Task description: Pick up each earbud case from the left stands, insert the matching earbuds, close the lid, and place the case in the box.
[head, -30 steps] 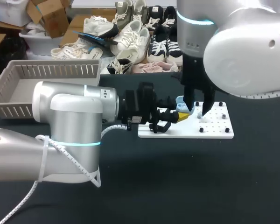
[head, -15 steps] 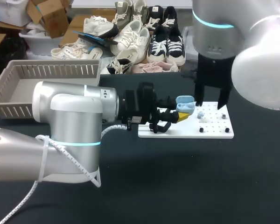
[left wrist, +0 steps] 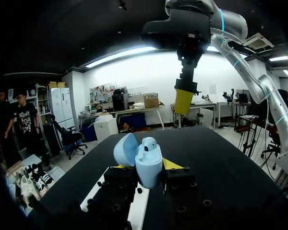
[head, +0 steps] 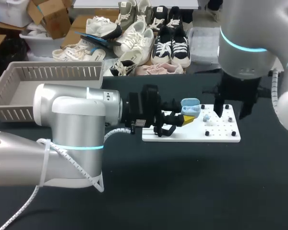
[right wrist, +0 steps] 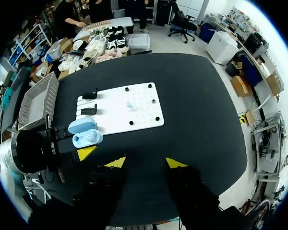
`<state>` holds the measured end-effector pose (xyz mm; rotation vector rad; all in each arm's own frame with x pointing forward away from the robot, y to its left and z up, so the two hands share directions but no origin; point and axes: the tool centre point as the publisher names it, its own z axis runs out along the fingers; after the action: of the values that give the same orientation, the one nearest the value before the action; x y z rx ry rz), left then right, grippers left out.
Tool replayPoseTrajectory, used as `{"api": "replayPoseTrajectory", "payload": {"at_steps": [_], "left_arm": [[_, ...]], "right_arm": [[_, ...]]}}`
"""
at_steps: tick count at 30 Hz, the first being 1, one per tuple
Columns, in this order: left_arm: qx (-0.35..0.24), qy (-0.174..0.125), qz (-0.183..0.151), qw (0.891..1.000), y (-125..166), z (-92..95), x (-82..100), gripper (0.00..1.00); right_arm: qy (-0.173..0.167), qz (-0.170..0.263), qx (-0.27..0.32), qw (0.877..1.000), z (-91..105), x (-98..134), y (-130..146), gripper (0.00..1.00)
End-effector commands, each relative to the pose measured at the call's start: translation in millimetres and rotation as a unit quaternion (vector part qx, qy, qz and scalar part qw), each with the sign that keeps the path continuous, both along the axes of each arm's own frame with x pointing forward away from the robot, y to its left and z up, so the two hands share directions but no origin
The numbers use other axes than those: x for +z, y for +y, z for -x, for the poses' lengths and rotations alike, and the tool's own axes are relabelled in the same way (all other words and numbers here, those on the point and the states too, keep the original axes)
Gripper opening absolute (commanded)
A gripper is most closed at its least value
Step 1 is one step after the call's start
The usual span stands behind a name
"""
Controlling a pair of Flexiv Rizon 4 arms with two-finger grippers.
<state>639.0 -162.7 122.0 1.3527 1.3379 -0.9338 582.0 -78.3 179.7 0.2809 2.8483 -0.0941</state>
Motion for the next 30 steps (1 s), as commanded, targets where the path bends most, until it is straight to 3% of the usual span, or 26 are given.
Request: {"api": "replayPoseTrajectory", "payload": {"at_steps": [1,15,30], "left_arm": [[0.011,-0.004,0.002,1.000,-1.5,3.2,-1.2,0.00],[0.011,-0.004,0.002,1.000,-1.5,3.2,-1.2,0.00],[0.011,-0.004,0.002,1.000,-1.5,3.2,-1.2,0.00]], "right_arm": [[-0.025,-0.018,0.018,0.999,4.9,-8.4,-12.9,0.47],[-0.017,-0.053,0.034,0.998,-24.5,-39.8,-41.6,0.47],[-0.005,-0.114,0.061,0.992,-71.3,-76.7,-47.7,0.47]]}}
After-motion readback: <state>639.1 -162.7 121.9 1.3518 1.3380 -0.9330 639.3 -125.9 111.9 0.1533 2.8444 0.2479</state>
